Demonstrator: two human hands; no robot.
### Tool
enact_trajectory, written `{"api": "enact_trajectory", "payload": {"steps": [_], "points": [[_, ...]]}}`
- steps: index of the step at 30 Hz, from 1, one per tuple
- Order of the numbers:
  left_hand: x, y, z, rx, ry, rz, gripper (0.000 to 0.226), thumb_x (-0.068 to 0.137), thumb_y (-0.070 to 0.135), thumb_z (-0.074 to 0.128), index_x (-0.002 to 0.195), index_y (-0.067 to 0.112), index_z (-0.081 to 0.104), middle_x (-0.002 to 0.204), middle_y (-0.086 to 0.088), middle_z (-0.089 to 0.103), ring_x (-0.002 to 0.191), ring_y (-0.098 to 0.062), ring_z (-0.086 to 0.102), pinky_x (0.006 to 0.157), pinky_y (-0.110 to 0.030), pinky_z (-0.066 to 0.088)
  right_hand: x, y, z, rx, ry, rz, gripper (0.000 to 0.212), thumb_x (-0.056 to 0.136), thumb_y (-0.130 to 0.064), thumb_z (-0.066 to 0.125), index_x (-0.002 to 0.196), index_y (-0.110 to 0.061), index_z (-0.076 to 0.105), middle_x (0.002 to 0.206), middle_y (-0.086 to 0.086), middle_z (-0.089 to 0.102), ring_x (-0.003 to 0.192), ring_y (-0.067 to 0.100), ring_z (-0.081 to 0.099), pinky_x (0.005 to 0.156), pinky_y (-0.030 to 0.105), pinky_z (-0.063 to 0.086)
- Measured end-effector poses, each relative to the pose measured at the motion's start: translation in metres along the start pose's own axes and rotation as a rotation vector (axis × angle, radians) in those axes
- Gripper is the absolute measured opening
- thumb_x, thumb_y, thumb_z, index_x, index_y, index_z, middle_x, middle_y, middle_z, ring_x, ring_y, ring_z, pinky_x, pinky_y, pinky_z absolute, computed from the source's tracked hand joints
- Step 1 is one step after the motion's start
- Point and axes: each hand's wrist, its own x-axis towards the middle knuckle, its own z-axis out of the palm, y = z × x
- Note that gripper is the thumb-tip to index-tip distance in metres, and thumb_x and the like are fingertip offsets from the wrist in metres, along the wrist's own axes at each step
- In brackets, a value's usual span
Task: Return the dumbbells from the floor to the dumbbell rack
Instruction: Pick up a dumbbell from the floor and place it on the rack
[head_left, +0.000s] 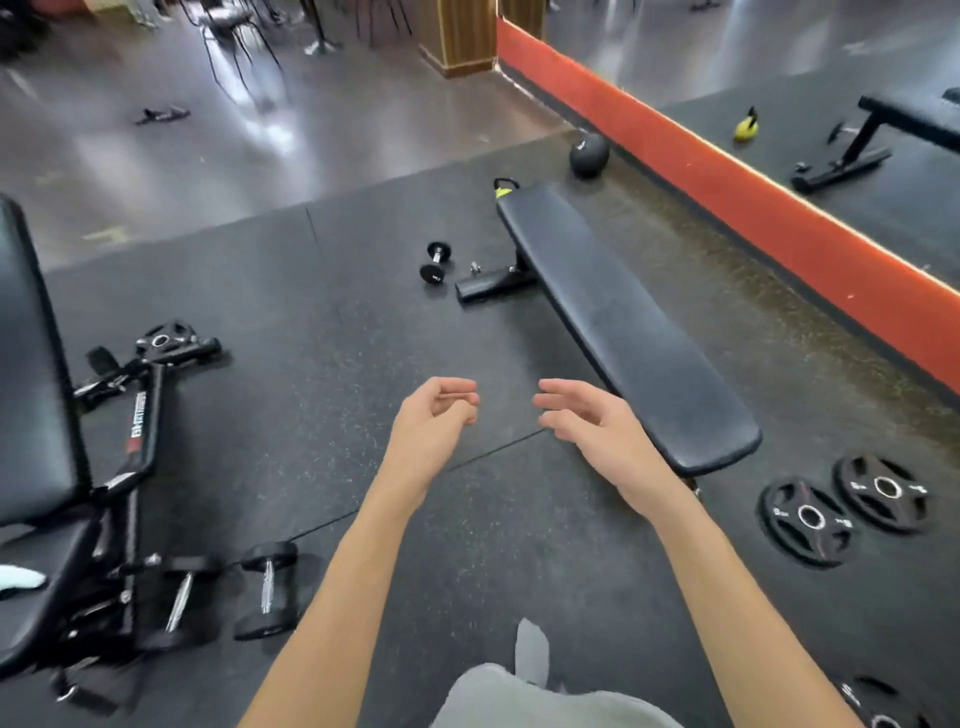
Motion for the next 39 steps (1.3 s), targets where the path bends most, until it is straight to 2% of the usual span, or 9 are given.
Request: {"api": "enact_trajectory", "payload": {"steps": [4, 8, 15, 18, 23, 29, 34, 39], "points": [[0.083, 0.028, -0.029, -0.021, 0.100, -0.002, 0.028, 0.091, 0.005, 0.058, 0.104, 0.027, 0.071, 0.101, 0.011, 0.077, 0.097, -0.013, 0.072, 0.089, -0.030, 0.053, 0.109, -0.036, 0.018, -0.024, -0.080, -0.020, 0.035, 0.096, -0.012, 0.068, 0.126, -0.029, 0.070, 0.114, -0.017, 0.077, 0.111, 0.013, 0.070, 0.106, 0.043, 0.052], [0.176, 0.041, -0.052, -0.068, 0.159, -0.037, 0.027, 0.093, 0.005, 0.056, 0.105, 0.025, 0.071, 0.099, 0.010, 0.078, 0.091, -0.011, 0.073, 0.089, -0.029, 0.053, 0.217, -0.064, 0.040, -0.041, -0.151, -0.040, 0.034, 0.096, -0.013, 0.068, 0.124, -0.033, 0.070, 0.114, -0.017, 0.077, 0.111, 0.010, 0.069, 0.107, 0.039, 0.052], [0.373, 0.081, -0.082, -0.111, 0.127, -0.061, 0.024, 0.092, 0.009, 0.058, 0.104, 0.026, 0.071, 0.101, 0.006, 0.077, 0.098, -0.017, 0.072, 0.095, -0.039, 0.054, 0.398, -0.106, 0.065, -0.023, -0.086, -0.022, 0.035, 0.096, -0.009, 0.068, 0.122, -0.033, 0.070, 0.115, -0.012, 0.077, 0.111, 0.009, 0.070, 0.110, 0.041, 0.050], [0.446, 0.106, -0.086, -0.108, 0.051, -0.061, 0.024, 0.094, 0.008, 0.056, 0.106, 0.024, 0.070, 0.103, 0.006, 0.077, 0.096, -0.015, 0.072, 0.097, -0.038, 0.053, 0.466, -0.126, 0.065, 0.009, -0.003, -0.007, 0.035, 0.096, -0.007, 0.068, 0.124, -0.027, 0.070, 0.116, -0.009, 0.077, 0.113, 0.012, 0.070, 0.111, 0.044, 0.049], [0.567, 0.134, -0.096, -0.101, 0.000, -0.087, 0.025, 0.094, 0.008, 0.056, 0.105, 0.025, 0.070, 0.102, 0.008, 0.077, 0.094, -0.011, 0.073, 0.101, -0.040, 0.054, 0.581, -0.153, 0.069, 0.027, 0.052, 0.007, 0.035, 0.096, -0.008, 0.066, 0.124, -0.029, 0.071, 0.115, -0.012, 0.078, 0.114, 0.011, 0.070, 0.111, 0.045, 0.049], [0.725, 0.154, -0.104, -0.132, 0.079, -0.113, 0.021, 0.095, 0.008, 0.058, 0.104, 0.023, 0.070, 0.104, 0.003, 0.076, 0.093, -0.012, 0.073, 0.098, -0.039, 0.055, 0.753, -0.173, 0.079, 0.005, -0.016, 0.011, 0.034, 0.097, -0.009, 0.066, 0.120, -0.033, 0.070, 0.117, -0.011, 0.077, 0.116, 0.011, 0.069, 0.111, 0.046, 0.049], [0.857, 0.177, -0.109, -0.076, 0.003, -0.231, 0.019, 0.099, 0.015, 0.059, 0.114, 0.024, 0.067, 0.114, 0.001, 0.073, 0.099, -0.012, 0.071, 0.091, -0.029, 0.053, 0.910, -0.184, 0.084, 0.011, -0.089, 0.051, 0.033, 0.096, -0.009, 0.066, 0.120, -0.032, 0.070, 0.114, -0.013, 0.077, 0.108, 0.005, 0.070, 0.112, 0.045, 0.049], [0.978, 0.196, -0.117, -0.083, 0.040, -0.323, 0.018, 0.098, 0.018, 0.061, 0.112, 0.026, 0.068, 0.112, 0.005, 0.073, 0.100, -0.012, 0.071, 0.090, -0.029, 0.054, 1.046, -0.200, 0.093, -0.019, -0.173, 0.110, 0.034, 0.095, -0.008, 0.066, 0.115, -0.035, 0.071, 0.114, -0.011, 0.078, 0.113, 0.013, 0.071, 0.111, 0.045, 0.049]]}}
